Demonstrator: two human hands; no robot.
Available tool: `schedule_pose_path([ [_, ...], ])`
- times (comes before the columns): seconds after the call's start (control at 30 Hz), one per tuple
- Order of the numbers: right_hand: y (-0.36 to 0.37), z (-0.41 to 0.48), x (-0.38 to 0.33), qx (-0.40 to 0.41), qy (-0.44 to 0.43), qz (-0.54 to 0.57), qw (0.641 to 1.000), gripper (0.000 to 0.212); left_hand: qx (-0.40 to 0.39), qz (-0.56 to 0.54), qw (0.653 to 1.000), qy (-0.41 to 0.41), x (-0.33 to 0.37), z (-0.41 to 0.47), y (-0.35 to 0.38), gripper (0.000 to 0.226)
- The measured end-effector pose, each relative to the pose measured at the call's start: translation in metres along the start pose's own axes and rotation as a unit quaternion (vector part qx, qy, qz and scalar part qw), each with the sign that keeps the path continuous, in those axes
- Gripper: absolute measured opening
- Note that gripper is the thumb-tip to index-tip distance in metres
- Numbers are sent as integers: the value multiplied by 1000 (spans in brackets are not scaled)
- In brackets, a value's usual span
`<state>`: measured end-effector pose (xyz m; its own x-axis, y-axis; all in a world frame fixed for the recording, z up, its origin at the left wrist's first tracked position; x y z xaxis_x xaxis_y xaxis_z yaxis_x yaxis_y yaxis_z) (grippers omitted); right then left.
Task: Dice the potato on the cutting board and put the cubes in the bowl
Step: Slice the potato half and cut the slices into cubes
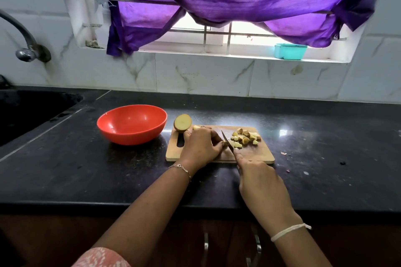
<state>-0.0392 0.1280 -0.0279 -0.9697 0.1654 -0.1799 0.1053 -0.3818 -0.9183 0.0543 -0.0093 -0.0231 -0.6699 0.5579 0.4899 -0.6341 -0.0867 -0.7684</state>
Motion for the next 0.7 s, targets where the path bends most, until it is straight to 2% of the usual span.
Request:
schedule_pose_path([
  [0.43,6,28,-1,-35,-34,-33,998,56,-25,-15,1000,-6,0,2,0,13],
  [0.6,7,32,-6,-26,-30,-55,998,58,-25,-27,999,-9,-1,1,0,12],
  [0.7,7,30,-1,-11,-9,-26,1000,57,-14,-20,1000,-15,-1,0,-1,14],
])
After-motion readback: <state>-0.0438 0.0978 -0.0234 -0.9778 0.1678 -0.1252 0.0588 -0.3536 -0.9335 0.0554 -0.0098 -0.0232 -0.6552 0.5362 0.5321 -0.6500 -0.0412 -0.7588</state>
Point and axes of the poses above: each hand's wrist, its own z-axis towards the middle knuckle, its own y-axis out of the palm, x = y × z, the point moved 4 cm from there along z, towards the middle knuckle, and after that the axes turned 3 degrees about -x, right-handed, at the moved point
